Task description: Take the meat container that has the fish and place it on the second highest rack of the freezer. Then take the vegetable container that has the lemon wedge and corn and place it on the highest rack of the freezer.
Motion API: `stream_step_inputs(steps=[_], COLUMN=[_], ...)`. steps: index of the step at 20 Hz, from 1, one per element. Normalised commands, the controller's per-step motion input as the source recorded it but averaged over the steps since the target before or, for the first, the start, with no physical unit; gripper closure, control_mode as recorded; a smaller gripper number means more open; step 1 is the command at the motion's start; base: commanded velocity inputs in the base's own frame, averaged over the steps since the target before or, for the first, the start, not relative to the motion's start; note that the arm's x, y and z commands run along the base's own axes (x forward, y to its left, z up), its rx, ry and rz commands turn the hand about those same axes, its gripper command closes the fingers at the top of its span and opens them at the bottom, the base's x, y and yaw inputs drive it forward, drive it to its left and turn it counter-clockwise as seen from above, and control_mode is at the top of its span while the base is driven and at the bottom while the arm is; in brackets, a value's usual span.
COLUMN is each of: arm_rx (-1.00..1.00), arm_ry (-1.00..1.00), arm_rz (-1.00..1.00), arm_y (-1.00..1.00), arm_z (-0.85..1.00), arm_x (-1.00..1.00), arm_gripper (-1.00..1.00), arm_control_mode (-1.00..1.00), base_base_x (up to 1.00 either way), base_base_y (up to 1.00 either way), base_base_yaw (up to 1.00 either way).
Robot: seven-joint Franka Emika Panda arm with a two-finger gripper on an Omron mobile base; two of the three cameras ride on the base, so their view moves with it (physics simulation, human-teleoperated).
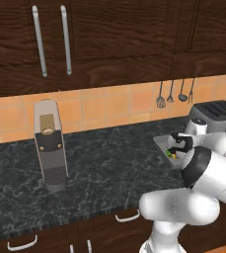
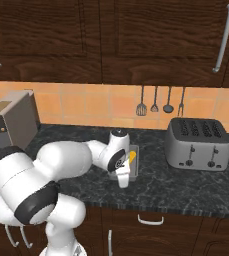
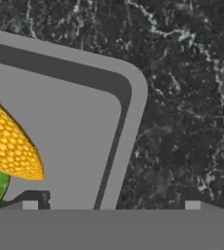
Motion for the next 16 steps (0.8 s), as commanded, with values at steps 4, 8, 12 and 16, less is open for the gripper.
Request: stream_step_inputs(steps=[4,8,12,16], arm_rx=[0.01,0.00,0.00,0.00], arm_ry=[0.00,0.00,0.00,0.00], arm_rz=[0.00,0.00,0.00,0.00], arm_y=[-0.09,-0.08,0.00,0.00], arm_z=[-0.18,-0.14,-0.22,-0.24], arm_x=[0.20,0.11,0.00,0.00], arm_gripper=[-1.00,-1.00,-1.00,-1.00], arm_control_mode=[-1.00,-1.00,-1.00,-1.00], base_base_x=[0.00,0.00,0.00,0.00], base_base_y=[0.00,0.00,0.00,0.00], base_base_yaw=[0.00,0.00,0.00,0.00])
